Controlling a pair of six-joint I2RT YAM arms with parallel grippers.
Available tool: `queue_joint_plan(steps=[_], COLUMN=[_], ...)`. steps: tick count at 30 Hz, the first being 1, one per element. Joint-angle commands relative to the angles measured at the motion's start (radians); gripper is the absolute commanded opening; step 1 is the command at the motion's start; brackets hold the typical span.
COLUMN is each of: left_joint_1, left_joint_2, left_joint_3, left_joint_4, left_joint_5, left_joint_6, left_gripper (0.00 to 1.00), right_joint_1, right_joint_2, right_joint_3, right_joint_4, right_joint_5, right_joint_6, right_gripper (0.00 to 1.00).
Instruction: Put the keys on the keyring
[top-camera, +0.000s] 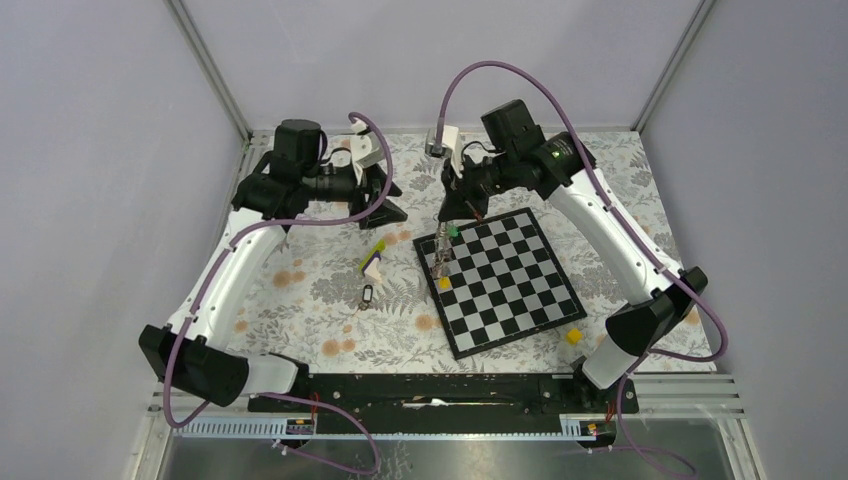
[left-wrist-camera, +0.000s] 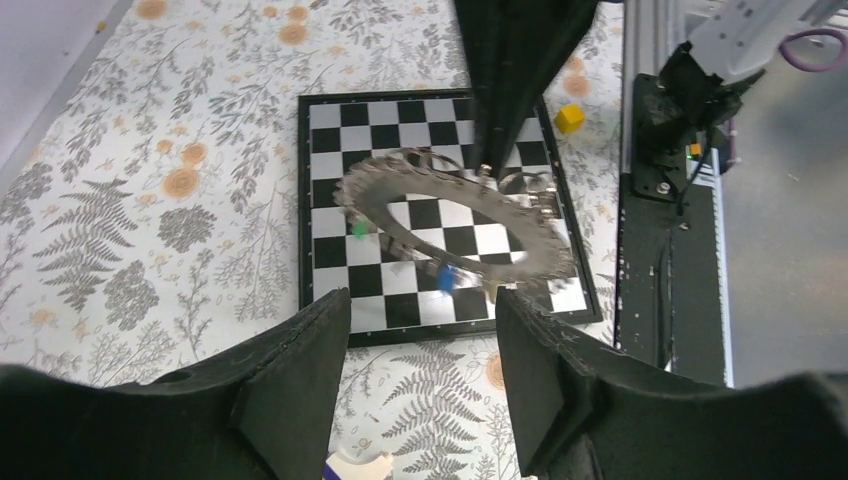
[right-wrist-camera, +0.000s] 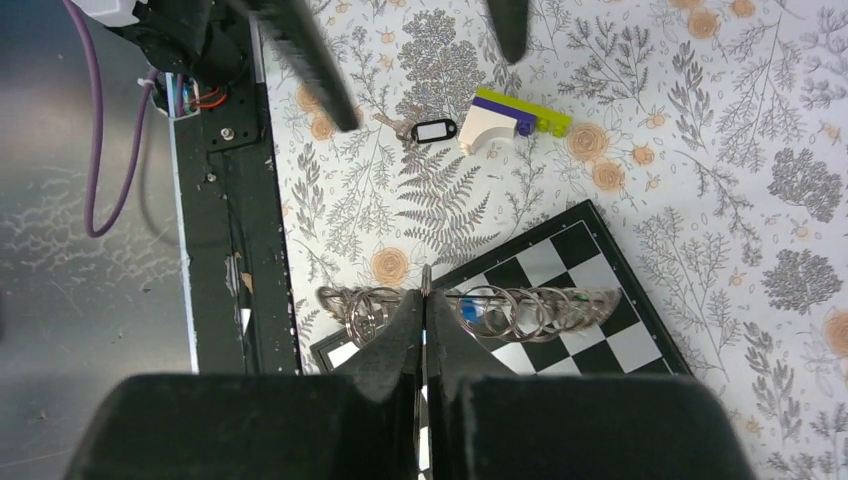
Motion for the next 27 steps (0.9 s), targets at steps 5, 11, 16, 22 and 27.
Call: queue_joint_plan(steps=[5, 11, 16, 22, 27], left_joint_1=[-0.117, -0.193, -0.224, -0.235, -0.235], left_joint_2=[-0.009, 0.018, 0.034, 0.039, 0.036], left_joint_3=[0.033, 0.015, 0.005, -0.016, -0.012], left_joint_4=[-0.032, 0.061, 0.074, 0.085, 0.077], left_joint_5=[-0.001, -0.114, -0.208, -0.246, -0.222], left_joint_6=[0.008, -0.135, -0.128, -0.100, -0.078], left_gripper=[0.62, 0.59, 0.54, 0.44, 0.37], right_joint_1=[-0.040, -0.057, -0.060, -0.060, -0.060], right_joint_2=[0.017, 0.038, 0.042, 0.043, 0.045], right_joint_3=[0.048, 0.088, 0.085, 0.087, 0.074], right_joint_4=[0.056, 0.067, 0.074, 0.076, 0.073], right_joint_5=[-0.097, -0.089, -0.090, -0.090, -0.085], right_joint_6=[0.115, 0.141, 0.150, 0.152, 0.142], right_gripper=[0.00, 0.00, 0.00, 0.00, 0.00])
